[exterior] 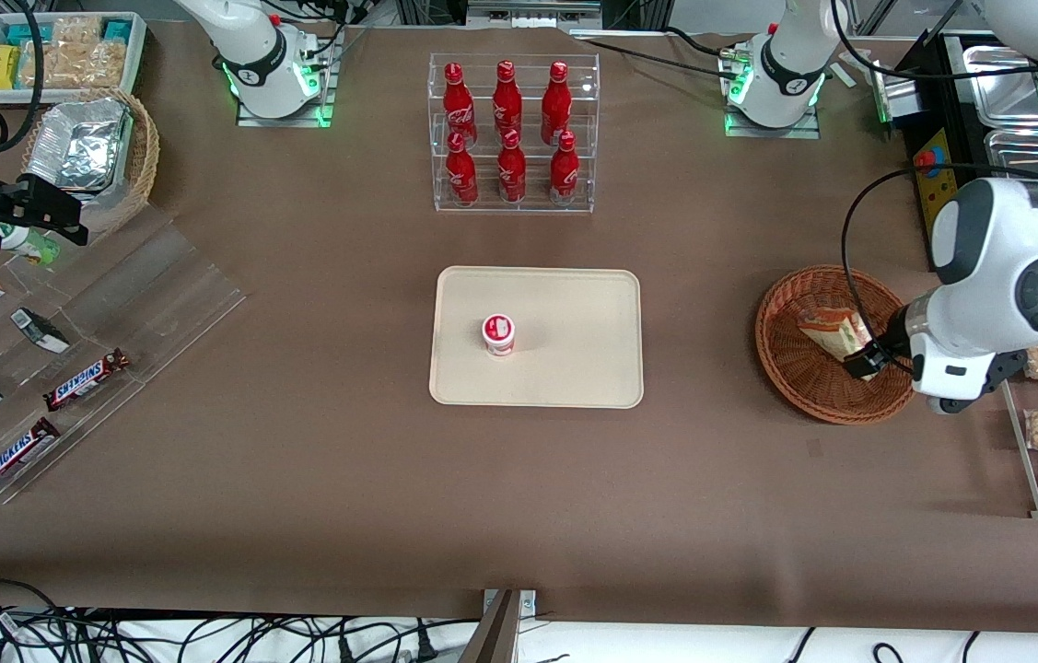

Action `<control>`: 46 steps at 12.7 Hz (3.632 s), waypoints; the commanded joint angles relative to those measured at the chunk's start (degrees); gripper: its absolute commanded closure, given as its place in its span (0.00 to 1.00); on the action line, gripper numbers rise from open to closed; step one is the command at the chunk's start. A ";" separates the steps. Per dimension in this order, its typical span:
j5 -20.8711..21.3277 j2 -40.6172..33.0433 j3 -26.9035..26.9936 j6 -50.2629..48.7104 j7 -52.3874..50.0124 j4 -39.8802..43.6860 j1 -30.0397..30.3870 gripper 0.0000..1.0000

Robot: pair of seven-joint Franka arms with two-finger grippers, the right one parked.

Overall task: Place sandwich from basket to tray
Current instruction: 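Lower the left gripper over the wrapped sandwich in the wicker basket, then close the left gripper on the sandwich and lift it from the basket, then carry the sandwich with the left gripper over the cream tray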

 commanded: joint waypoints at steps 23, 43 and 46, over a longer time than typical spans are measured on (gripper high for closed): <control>7.53 -5.13 -0.97 24.61 -20.54 -24.56 3.46 0.68; 1.81 -2.85 -25.75 -10.29 1.97 3.83 0.40 0.66; 2.68 2.41 -25.76 -2.05 -3.56 3.74 -7.85 0.66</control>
